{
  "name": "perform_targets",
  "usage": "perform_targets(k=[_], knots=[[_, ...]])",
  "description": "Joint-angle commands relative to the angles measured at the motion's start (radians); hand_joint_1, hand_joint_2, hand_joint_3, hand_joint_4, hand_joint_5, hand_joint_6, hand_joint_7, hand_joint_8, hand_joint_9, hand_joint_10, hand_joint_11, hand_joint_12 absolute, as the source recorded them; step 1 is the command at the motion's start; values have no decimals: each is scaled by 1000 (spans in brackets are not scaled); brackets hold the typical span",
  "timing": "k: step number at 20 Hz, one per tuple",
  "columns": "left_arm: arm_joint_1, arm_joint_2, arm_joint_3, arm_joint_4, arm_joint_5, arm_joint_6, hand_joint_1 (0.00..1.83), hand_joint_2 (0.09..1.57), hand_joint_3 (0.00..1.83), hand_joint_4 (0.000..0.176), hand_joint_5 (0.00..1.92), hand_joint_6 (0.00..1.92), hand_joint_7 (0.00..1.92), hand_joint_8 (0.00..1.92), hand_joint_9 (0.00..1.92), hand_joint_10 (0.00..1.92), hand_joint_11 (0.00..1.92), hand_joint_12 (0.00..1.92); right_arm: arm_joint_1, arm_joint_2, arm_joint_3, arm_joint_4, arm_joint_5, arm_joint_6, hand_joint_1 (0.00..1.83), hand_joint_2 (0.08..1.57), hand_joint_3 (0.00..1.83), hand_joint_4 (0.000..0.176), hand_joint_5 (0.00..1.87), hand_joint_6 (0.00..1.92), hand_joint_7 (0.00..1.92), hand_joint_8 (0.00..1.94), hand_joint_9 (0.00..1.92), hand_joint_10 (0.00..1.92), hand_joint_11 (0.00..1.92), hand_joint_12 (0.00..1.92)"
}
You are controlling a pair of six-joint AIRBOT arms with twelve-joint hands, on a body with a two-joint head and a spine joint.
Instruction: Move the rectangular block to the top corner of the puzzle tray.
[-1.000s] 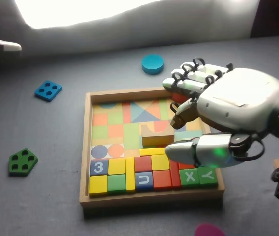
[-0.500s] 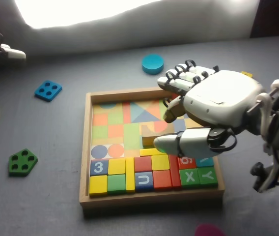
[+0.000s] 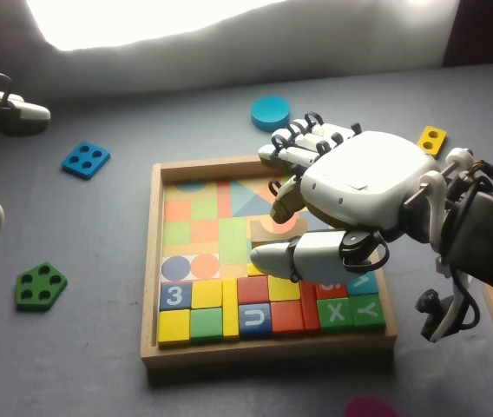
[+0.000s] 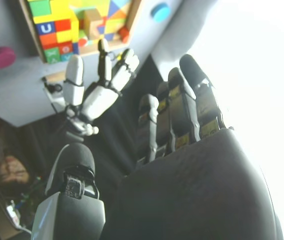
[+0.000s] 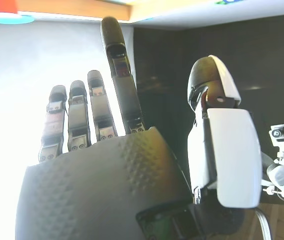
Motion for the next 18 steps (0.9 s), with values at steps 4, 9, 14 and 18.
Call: perform_targets(k=[4,9,14,18], knots=[[44,2,3,10,89,0,44,1306,0,20,225,12,198,6,179,3,0,684,-1,3,-3,4,52,-32,0,1175,3,0,715,149,117,21,0,0,0,0],[71,0,4,10,89,1,25,1310,1,18,204,3,183,3,167,2,0,609,-3,2,-2,18,37,-50,0,1175,3,0,706,148,94,8,0,0,0,0],[76,0,1,10,89,1,30,1305,0,20,192,1,172,0,168,0,0,644,-3,1,-2,18,38,-50,0,1174,2,0,727,161,108,10,0,0,0,0],[60,-1,0,10,89,1,3,1307,0,29,163,1,162,2,156,0,0,605,-3,-2,-2,17,36,-50,0,1172,1,0,717,159,114,10,0,0,0,0]])
